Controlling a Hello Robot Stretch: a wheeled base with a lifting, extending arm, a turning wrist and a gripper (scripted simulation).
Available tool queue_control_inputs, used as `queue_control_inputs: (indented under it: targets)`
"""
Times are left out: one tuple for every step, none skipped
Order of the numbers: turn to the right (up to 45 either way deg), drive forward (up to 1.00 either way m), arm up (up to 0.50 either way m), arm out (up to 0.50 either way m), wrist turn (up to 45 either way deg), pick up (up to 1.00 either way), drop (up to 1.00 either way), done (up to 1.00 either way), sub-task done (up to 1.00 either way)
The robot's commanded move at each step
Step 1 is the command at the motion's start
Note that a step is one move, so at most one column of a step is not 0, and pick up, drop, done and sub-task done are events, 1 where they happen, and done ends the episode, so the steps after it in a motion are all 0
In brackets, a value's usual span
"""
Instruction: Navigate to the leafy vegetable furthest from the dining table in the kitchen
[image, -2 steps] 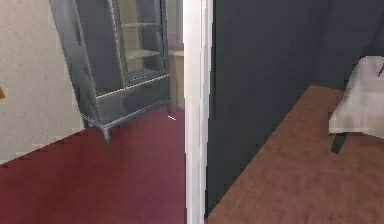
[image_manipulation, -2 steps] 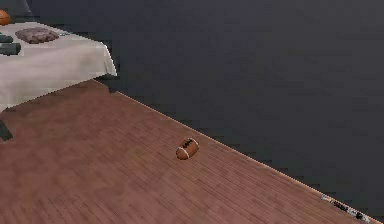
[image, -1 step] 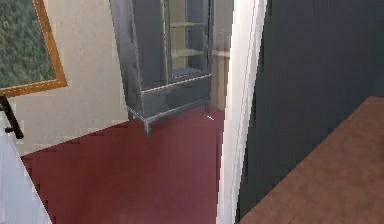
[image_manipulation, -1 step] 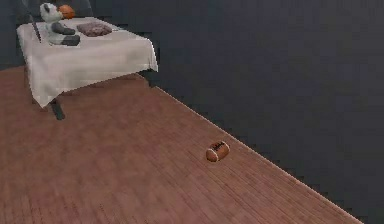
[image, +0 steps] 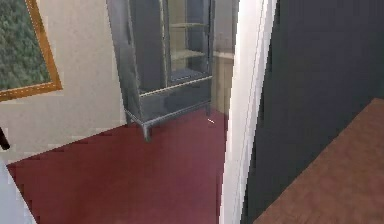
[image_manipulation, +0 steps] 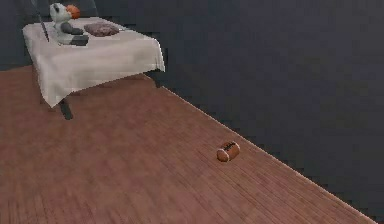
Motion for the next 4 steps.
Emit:
queue_control_inputs:
  targets:
    - [-12.0,0.0,0.0,0.0,0.0,0.0,0.0,0.0,0.0]
    - [0.0,0.25,0.0,0.0,0.0,0.0,0.0,0.0,0.0]
    - [-12.0,0.0,0.0,0.0,0.0,0.0,0.0,0.0,0.0]
    - [0.0,1.0,0.0,0.0,0.0,0.0,0.0,0.0,0.0]
